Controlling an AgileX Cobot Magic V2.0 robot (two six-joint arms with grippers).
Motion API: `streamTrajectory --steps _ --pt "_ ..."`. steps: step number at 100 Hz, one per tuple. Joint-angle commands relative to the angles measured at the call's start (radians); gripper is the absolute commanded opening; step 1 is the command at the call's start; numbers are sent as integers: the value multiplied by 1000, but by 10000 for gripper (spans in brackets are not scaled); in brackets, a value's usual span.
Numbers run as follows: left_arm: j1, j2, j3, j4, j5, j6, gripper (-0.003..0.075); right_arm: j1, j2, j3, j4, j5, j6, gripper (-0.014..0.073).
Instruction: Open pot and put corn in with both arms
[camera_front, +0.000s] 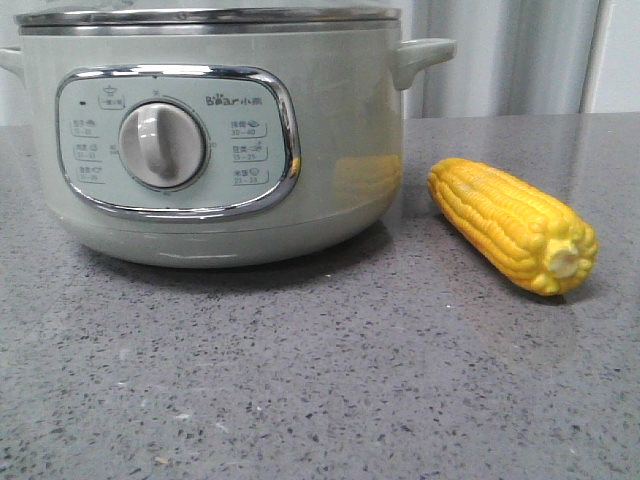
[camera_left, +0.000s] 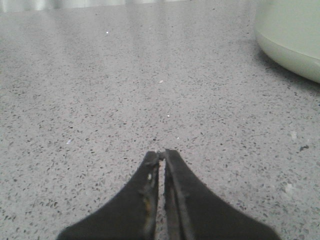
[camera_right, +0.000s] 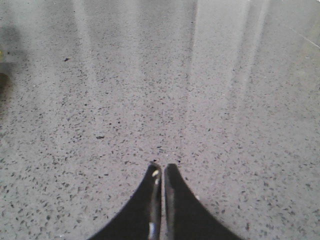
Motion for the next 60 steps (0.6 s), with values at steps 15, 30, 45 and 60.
streamTrajectory --steps 15,30,45,60 --pt "0 -35 7 -6 -34 0 -20 1 -18 21 9 -14 -12 -74" --pt "0 -35 7 -6 -34 0 -20 1 -18 21 9 -14 -12 -74" --pt "0 -35 7 -6 -34 0 -20 1 -18 21 9 -14 -12 -74" --pt "0 -35 7 18 -42 0 -20 1 -18 21 6 -12 -12 -74"
